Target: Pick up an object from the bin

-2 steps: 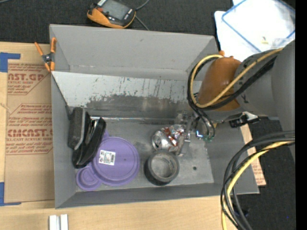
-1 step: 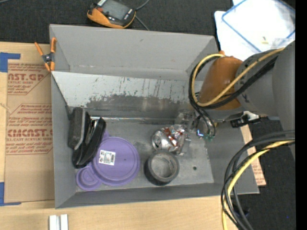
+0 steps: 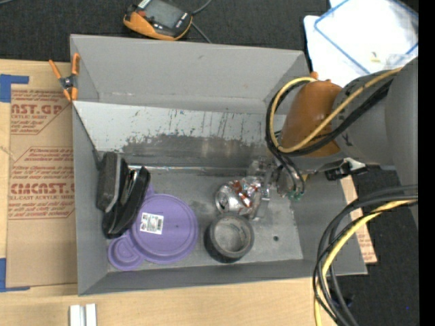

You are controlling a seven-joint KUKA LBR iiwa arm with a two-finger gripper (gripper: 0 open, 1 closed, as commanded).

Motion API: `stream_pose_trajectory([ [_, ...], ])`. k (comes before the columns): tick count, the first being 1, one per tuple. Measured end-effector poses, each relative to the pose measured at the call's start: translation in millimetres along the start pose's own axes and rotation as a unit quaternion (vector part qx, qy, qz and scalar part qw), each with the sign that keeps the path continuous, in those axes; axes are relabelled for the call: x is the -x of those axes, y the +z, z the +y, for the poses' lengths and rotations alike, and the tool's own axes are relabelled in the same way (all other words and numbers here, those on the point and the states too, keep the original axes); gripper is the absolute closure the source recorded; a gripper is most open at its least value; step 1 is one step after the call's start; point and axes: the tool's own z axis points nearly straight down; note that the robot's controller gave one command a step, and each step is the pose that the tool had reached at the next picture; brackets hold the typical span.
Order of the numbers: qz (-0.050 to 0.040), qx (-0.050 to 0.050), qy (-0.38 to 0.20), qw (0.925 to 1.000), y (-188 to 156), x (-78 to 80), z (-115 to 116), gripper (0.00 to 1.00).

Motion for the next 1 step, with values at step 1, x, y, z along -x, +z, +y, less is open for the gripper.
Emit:
stream_pose_trajectory([
  [1,0.0002,0.000,0.007,1.0000,0.2,1.8,-2.1,1.00],
])
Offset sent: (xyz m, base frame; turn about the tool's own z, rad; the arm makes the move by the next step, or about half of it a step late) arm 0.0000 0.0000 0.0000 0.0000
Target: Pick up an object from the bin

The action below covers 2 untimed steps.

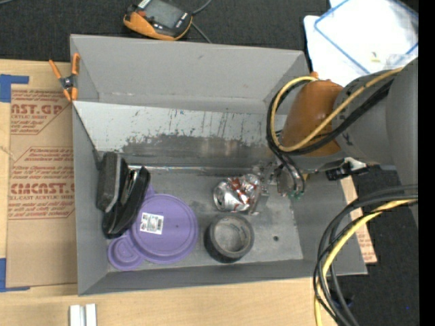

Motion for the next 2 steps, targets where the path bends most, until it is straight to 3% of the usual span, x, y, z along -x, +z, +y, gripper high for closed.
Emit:
stream_pose_trajectory([
  [2,0.0013,0.000,0.000,1.0000,-14.8,-0.9,0.2,1.00],
])
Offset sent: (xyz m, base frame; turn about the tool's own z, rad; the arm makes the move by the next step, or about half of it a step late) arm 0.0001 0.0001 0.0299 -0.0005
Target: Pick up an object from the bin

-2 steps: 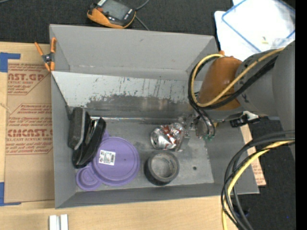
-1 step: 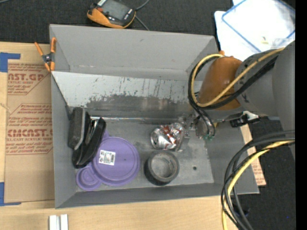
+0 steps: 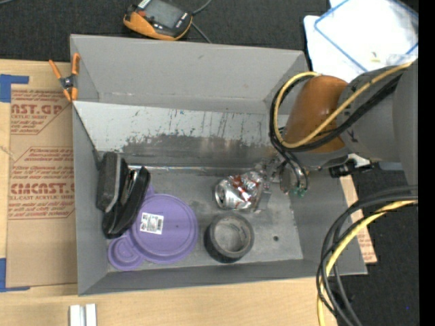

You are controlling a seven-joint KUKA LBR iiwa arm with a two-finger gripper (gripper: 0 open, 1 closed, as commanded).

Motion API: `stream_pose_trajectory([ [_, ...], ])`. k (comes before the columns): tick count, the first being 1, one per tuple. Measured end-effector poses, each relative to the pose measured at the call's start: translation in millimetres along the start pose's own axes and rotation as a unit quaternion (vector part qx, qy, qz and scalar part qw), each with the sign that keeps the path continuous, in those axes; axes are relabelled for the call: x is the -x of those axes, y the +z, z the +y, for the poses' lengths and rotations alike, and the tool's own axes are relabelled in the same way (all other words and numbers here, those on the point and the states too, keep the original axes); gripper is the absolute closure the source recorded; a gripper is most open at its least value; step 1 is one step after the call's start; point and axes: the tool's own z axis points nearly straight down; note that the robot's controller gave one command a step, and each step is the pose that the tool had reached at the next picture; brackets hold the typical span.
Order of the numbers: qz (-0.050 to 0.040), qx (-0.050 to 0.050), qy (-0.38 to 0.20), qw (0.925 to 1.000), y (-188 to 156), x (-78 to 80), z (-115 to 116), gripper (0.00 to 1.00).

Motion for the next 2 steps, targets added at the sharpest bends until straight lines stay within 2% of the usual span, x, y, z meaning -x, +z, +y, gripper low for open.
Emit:
stream_pose_trajectory([
  [1,0.0021,0.000,0.000,1.0000,-40.5,-0.9,0.3,1.00],
  [2,-0.0021,0.001,0.000,1.0000,-79.2,1.5,0.6,1.00],
])
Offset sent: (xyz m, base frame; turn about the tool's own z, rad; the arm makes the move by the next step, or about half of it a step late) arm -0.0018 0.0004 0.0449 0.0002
